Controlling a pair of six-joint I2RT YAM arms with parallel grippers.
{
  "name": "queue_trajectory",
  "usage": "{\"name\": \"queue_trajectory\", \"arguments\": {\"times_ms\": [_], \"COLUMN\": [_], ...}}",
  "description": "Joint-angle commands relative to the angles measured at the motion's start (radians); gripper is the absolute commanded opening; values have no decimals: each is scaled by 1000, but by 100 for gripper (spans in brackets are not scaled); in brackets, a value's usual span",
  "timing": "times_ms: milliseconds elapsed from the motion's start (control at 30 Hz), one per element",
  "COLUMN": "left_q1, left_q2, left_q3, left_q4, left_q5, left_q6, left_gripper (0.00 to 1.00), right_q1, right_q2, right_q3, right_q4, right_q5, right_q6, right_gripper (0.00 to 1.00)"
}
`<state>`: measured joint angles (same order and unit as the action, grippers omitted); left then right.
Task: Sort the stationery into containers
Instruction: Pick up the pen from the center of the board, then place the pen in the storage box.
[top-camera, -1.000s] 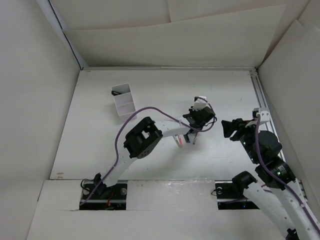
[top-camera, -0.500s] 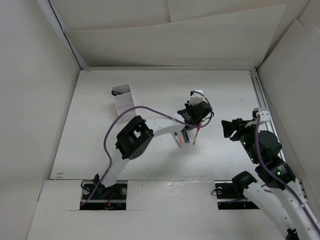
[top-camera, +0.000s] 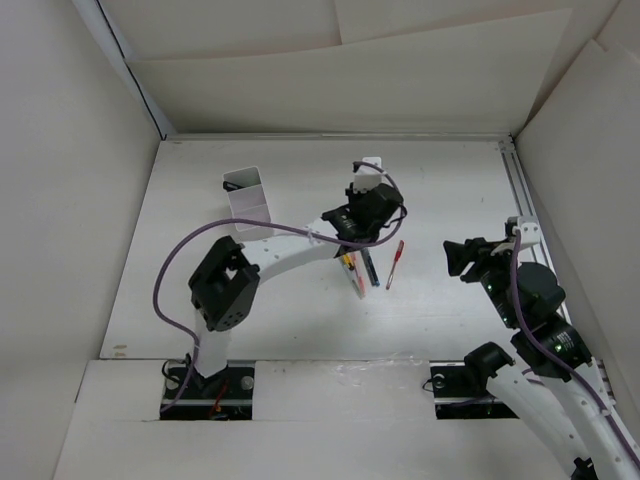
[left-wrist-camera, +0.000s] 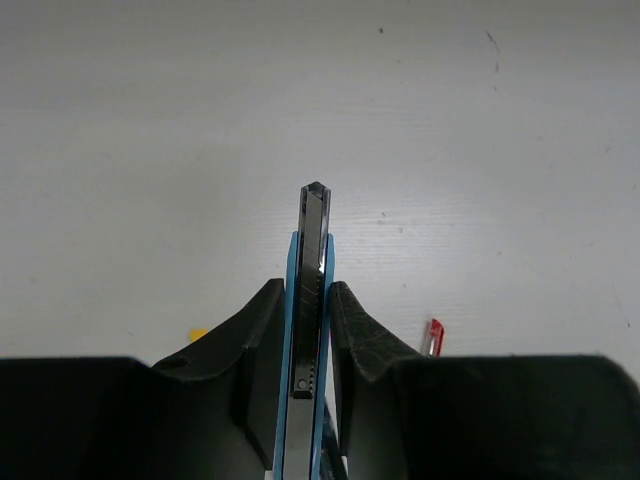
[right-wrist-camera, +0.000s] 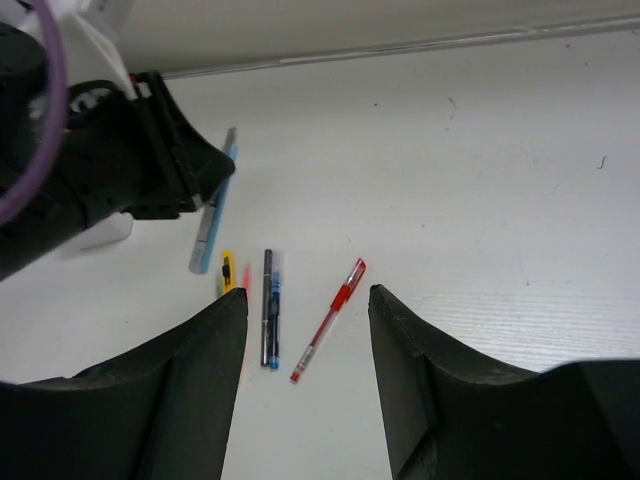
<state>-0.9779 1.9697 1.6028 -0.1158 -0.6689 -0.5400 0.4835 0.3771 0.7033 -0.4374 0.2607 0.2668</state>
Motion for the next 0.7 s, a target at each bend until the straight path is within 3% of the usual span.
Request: {"name": "queue_trajectory", "arguments": {"times_ms": [0, 333, 667], "left_q1": [60, 280, 435], "left_q2": [-188, -557, -551], "left_q3": [-78, -437, -512], "left_q4": [18, 194, 337], "left_q5": [-81, -290, -394], "left_q6": [-24, -89, -74], "left_gripper": [0, 0, 0], "right_q1": [-6, -6, -6], "right_q2": [-9, -9, -18], "right_q3": [-8, -87, -114], "right_q4": [61, 126, 147], "right_q5": [-29, -132, -202], "right_q6": [-11, -1, -12], "right_gripper": [57, 57, 57]}}
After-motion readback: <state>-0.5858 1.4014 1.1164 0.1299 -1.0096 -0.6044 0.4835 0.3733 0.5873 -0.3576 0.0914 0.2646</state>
